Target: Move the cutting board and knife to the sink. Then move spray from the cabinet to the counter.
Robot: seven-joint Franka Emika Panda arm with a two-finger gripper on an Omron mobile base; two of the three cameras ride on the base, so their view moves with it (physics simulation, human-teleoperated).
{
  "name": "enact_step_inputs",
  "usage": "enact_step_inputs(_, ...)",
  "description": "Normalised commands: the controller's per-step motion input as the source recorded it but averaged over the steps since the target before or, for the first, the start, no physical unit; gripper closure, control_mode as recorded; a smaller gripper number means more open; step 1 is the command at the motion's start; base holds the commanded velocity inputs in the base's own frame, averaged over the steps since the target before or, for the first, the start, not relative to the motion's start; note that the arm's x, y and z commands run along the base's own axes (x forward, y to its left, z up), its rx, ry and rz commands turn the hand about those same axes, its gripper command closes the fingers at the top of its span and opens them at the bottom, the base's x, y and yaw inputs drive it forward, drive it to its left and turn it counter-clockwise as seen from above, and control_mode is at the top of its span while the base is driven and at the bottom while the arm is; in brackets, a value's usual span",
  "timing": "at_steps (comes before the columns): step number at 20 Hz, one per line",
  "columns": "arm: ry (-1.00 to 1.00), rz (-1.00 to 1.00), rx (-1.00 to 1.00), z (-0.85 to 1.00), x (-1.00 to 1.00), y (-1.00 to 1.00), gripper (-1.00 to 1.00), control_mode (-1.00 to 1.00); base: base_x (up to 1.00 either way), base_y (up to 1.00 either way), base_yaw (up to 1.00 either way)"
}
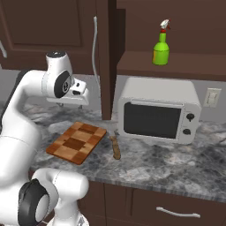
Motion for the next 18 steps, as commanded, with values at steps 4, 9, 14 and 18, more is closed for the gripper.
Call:
enact_step_inputs(4, 0.00, 0.00, 0.00, -0.37, 0.00, 0.23, -1.00, -1.00, 0.00, 0.00, 0.00)
enact_step_inputs(9, 0.06, 0.00, 0.00, -0.26, 0.00, 0.15, -1.00, -1.00, 0.00, 0.00, 0.00)
enact_step_inputs(14, 0.08, 0.00, -0.01, -0.17, 0.23, 0.15, -1.00, -1.00, 0.00, 0.00, 0.00)
enact_step_inputs(18, 0.00, 0.00, -0.06, -0.16, 0.57, 0.05, -1.00, -1.00, 0.00, 0.00, 0.00)
